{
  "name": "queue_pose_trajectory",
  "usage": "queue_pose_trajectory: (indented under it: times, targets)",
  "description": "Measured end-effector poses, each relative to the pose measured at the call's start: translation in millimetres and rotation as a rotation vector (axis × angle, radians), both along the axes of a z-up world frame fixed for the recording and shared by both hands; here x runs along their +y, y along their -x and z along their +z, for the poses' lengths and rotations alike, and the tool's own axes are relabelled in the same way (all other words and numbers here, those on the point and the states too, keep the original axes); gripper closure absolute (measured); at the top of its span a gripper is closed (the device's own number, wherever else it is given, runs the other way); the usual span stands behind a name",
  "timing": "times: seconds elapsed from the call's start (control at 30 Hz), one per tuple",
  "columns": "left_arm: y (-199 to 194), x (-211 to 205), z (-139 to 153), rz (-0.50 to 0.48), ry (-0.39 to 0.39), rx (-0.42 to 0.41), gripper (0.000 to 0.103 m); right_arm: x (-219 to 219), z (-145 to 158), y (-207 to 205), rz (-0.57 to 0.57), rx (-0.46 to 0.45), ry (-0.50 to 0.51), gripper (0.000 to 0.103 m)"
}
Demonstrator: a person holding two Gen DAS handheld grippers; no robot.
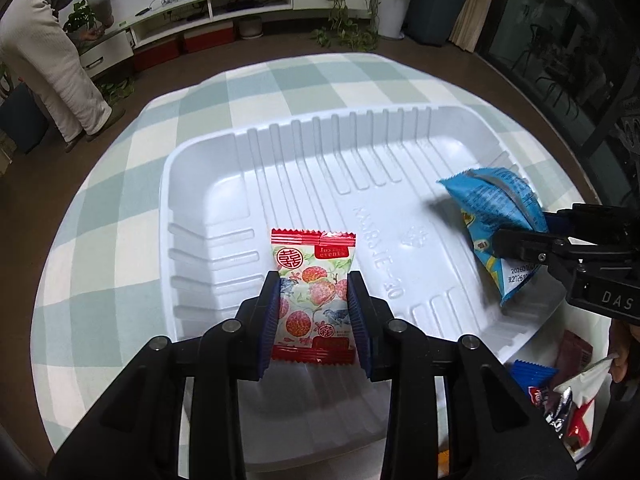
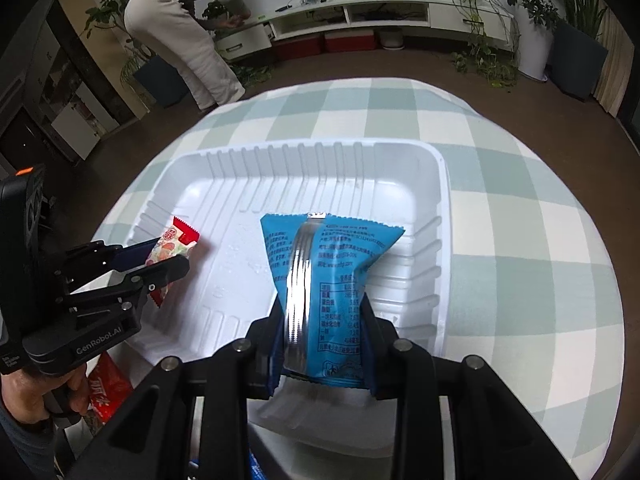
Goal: Organize snacks
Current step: 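Carry both packets over the white tray and open both grippers to drop them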
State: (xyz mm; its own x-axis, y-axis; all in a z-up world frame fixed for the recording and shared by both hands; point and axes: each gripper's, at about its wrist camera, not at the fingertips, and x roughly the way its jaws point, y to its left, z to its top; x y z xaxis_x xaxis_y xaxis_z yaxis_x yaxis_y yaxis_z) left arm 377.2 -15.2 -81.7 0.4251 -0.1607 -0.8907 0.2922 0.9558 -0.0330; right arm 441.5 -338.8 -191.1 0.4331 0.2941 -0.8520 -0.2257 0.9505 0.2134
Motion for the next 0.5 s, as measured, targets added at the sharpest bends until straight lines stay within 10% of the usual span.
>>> queue_pose_trajectory:
  times: [0.5]
  targets:
    - [8.8, 9.7, 27.6, 0.025, 0.01, -0.031, 0.039, -9.6, 8.8, 10.0, -0.029, -0.032, -0.005, 0.042]
